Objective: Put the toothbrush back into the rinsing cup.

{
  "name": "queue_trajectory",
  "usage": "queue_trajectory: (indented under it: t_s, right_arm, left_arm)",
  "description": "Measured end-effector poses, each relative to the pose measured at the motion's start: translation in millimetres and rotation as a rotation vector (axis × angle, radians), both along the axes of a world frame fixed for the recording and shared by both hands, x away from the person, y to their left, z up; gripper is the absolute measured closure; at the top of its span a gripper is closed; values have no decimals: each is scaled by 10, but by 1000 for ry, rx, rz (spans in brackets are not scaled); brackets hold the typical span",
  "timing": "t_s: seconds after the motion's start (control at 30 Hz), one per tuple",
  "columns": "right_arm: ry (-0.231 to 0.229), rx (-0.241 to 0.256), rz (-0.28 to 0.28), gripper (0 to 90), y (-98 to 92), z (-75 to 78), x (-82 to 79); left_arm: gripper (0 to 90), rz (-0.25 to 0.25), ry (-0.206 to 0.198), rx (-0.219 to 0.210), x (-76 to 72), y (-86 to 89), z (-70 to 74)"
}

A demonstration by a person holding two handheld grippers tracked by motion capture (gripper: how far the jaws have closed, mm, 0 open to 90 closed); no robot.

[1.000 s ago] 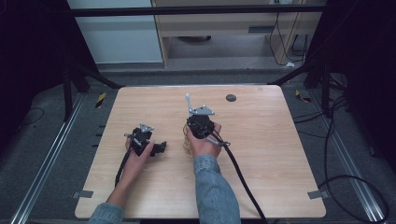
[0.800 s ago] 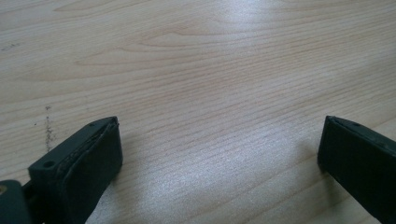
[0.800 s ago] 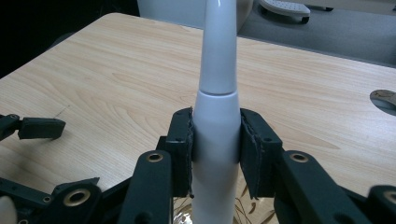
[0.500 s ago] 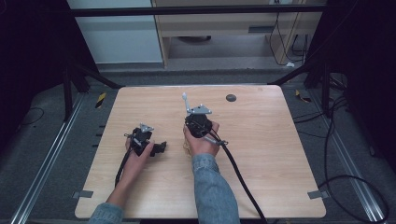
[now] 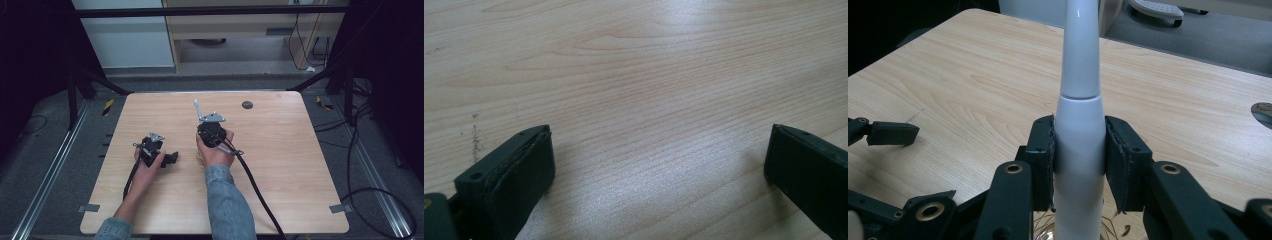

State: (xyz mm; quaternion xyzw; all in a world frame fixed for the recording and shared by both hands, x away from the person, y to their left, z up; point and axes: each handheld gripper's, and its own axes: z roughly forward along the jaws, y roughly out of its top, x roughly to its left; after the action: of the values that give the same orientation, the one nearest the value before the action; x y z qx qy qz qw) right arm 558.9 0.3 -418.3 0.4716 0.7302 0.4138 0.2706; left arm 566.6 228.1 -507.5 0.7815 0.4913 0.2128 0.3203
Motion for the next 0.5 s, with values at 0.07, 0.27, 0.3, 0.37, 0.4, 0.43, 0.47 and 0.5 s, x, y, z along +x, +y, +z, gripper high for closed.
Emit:
queue_trajectory:
  t_s: [0.07, 0.27, 0.3, 0.37, 0.4, 0.43, 0.47, 0.5]
  right_arm:
    - [1, 1, 1, 663, -1, 1, 0]
    - [0, 1, 0, 651, -12, 8, 2]
    - [-1, 3, 0, 645, -14, 11, 0]
    - [-2, 4, 1, 641, -19, 19, -3]
    - [-2, 5, 0, 639, -22, 23, -4]
    - [-2, 5, 0, 634, -24, 26, -5]
    - [-2, 5, 0, 630, -27, 28, -6]
    - [-1, 7, -1, 625, -27, 31, -8]
  left_arm:
    - [0, -1, 0, 0, 1, 0, 0]
    - [0, -2, 0, 1, 2, 1, 0]
    - [0, -2, -1, 1, 2, 1, 0]
    - [0, -2, 0, 1, 2, 1, 0]
    - [0, -2, 0, 1, 2, 1, 0]
    - [0, -2, 0, 1, 3, 1, 0]
    - [0, -2, 0, 1, 3, 1, 0]
    - [0, -2, 0, 1, 3, 1, 0]
